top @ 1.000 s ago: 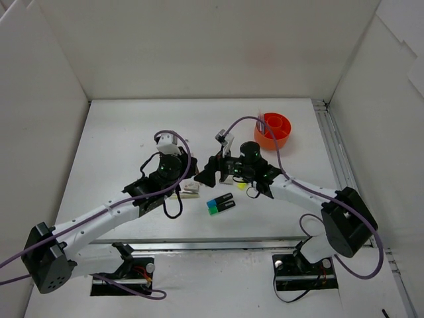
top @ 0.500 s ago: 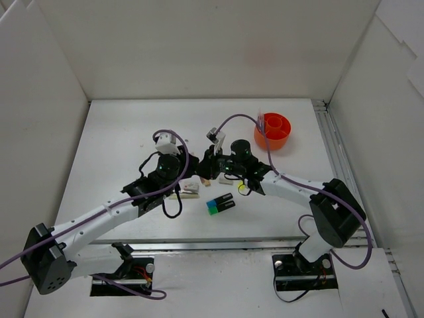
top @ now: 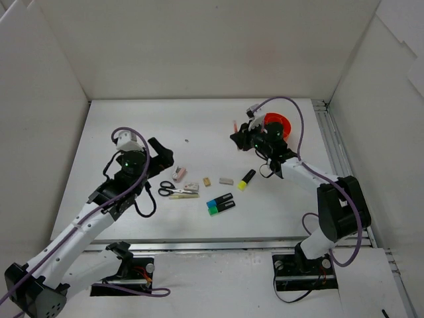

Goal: Sort the stationery into containers
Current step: Place the pen in the storage box.

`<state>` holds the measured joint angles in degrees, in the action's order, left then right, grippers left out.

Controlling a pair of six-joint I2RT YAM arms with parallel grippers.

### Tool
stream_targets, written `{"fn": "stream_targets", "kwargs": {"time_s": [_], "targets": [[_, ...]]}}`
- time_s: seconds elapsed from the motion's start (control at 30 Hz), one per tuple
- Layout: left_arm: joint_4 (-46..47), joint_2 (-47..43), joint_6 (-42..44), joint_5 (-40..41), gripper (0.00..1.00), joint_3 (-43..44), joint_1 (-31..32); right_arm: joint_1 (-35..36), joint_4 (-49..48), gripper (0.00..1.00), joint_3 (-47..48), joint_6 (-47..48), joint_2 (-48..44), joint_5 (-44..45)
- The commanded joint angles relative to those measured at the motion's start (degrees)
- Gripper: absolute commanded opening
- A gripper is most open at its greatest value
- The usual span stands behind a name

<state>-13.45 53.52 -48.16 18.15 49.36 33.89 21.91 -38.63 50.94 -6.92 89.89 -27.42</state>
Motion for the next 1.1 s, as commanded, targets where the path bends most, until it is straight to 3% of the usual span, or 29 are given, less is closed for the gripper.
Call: {"fn": "stream_targets", "kwargs": {"time_s": [0.0,0.13,0.43,0.77,0.93,1.07], "targets": [[-6.67,-0.70,-1.58,-4.08,0.99,-0.76,-5.58,-3.80,-5.40,0.00,5.22,11.29,1.85,7.44],[-9.92,-0.08,-1.24,-7.07,0.99,-1.46,-9.80,-8.19,-4.44,0.00,12.23,12.37,7.22,17.83],[-11.16,6.32,-0.79,-10.76,0.99,-1.55,-12.53,-10.04,-4.70,0.00,19.54,17.81,15.40,19.87],[-11.16,10.38,-1.41,-11.74,1.00,-0.58,-13.06,-11.01,-6.89,0.00,21.31,20.98,21.21,22.15],[-11.94,11.17,-1.93,-12.09,0.99,-0.32,-13.06,-11.89,-7.25,0.04,20.43,20.54,21.65,21.09],[-12.65,11.52,-2.37,-12.09,1.00,-0.15,-13.06,-11.89,-7.51,0.13,18.24,20.10,20.68,20.83]]}}
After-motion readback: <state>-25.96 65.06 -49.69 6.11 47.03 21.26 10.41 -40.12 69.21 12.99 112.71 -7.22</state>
